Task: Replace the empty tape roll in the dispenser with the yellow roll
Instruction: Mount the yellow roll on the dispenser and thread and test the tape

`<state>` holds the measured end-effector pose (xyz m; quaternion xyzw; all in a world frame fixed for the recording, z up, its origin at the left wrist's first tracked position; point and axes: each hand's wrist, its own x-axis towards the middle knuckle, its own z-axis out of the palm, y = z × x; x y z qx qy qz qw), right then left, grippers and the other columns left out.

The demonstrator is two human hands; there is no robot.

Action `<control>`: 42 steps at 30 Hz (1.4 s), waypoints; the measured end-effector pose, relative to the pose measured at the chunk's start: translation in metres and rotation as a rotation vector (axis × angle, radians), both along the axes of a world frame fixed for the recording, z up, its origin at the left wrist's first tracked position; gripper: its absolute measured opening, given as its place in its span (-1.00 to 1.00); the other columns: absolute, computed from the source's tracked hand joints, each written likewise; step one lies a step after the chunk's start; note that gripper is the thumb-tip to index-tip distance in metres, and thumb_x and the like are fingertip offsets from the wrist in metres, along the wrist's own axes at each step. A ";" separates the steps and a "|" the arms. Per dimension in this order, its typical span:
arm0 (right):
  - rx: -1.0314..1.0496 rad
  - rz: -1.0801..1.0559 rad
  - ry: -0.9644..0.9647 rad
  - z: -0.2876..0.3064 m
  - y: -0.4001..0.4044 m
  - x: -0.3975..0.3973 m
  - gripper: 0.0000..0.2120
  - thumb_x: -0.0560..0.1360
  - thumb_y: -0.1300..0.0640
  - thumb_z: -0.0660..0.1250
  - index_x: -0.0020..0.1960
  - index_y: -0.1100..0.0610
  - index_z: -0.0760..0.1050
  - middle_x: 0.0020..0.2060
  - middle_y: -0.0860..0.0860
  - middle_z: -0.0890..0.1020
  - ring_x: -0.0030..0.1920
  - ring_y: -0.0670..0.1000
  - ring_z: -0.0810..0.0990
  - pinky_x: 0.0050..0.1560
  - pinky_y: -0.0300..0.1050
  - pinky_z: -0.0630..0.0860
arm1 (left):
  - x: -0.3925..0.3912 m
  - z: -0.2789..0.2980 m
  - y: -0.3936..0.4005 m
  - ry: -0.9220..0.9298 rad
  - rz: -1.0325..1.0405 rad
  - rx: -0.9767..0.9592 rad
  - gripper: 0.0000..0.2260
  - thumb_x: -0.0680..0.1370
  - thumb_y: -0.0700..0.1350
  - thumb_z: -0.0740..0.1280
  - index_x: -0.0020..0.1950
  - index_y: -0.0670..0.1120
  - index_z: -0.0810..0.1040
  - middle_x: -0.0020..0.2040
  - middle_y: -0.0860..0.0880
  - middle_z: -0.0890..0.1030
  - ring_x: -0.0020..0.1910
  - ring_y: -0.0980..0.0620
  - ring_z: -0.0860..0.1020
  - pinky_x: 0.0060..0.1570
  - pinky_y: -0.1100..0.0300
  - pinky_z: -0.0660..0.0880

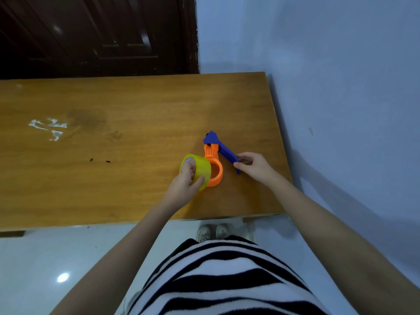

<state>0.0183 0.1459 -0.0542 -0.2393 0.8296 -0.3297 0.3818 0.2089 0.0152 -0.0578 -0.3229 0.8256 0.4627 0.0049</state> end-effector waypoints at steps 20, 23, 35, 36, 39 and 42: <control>-0.216 0.075 0.180 0.021 -0.027 0.033 -0.59 0.51 0.05 0.36 0.33 0.11 0.45 0.16 0.03 0.58 0.11 -0.04 0.54 0.18 -0.09 0.51 | -0.013 0.025 -0.023 0.162 -0.565 -0.756 -0.72 0.42 -0.15 0.44 0.09 -0.08 0.48 -0.18 -0.04 0.69 -0.22 -0.07 0.66 -0.07 0.12 0.54; -0.208 0.063 0.164 0.017 -0.024 0.037 -0.58 0.50 0.04 0.37 0.33 0.09 0.44 0.17 0.03 0.57 0.16 0.00 0.54 0.18 -0.08 0.52 | -0.011 0.023 -0.025 0.172 -0.552 -0.784 -0.71 0.32 -0.17 0.54 -0.01 -0.10 0.59 -0.18 -0.02 0.69 -0.21 -0.05 0.67 -0.12 0.12 0.56; -0.107 0.067 0.214 0.005 -0.016 0.051 -0.54 0.50 -0.02 0.35 0.35 0.08 0.38 0.21 0.03 0.52 0.18 0.01 0.52 0.16 -0.07 0.51 | -0.007 0.013 -0.022 0.095 -0.583 -0.846 -0.65 0.20 -0.11 0.62 -0.06 -0.02 0.65 -0.13 -0.02 0.66 -0.17 -0.06 0.63 -0.31 0.15 0.51; -0.101 0.070 0.210 0.004 -0.015 0.052 -0.54 0.50 -0.02 0.35 0.35 0.08 0.37 0.22 0.04 0.51 0.21 0.01 0.51 0.18 -0.07 0.50 | -0.006 0.011 -0.021 0.090 -0.582 -0.839 -0.66 0.21 -0.11 0.62 -0.05 -0.02 0.66 -0.10 -0.04 0.66 -0.16 -0.06 0.63 -0.31 0.14 0.51; -0.080 0.071 0.199 0.002 -0.013 0.053 -0.51 0.50 -0.02 0.35 0.37 0.10 0.35 0.26 0.05 0.50 0.25 0.02 0.48 0.22 -0.05 0.48 | -0.004 0.005 -0.019 0.098 -0.582 -0.830 -0.66 0.24 -0.12 0.60 -0.02 -0.03 0.65 -0.05 -0.09 0.65 -0.14 -0.09 0.61 -0.30 0.11 0.54; -0.072 0.066 0.200 0.000 -0.011 0.054 -0.49 0.51 -0.03 0.34 0.39 0.11 0.33 0.28 0.05 0.49 0.26 0.03 0.48 0.23 -0.06 0.47 | -0.001 0.000 -0.015 0.117 -0.528 -0.839 -0.60 0.25 -0.14 0.60 0.05 -0.06 0.60 -0.02 -0.13 0.62 -0.11 -0.12 0.60 -0.31 0.11 0.54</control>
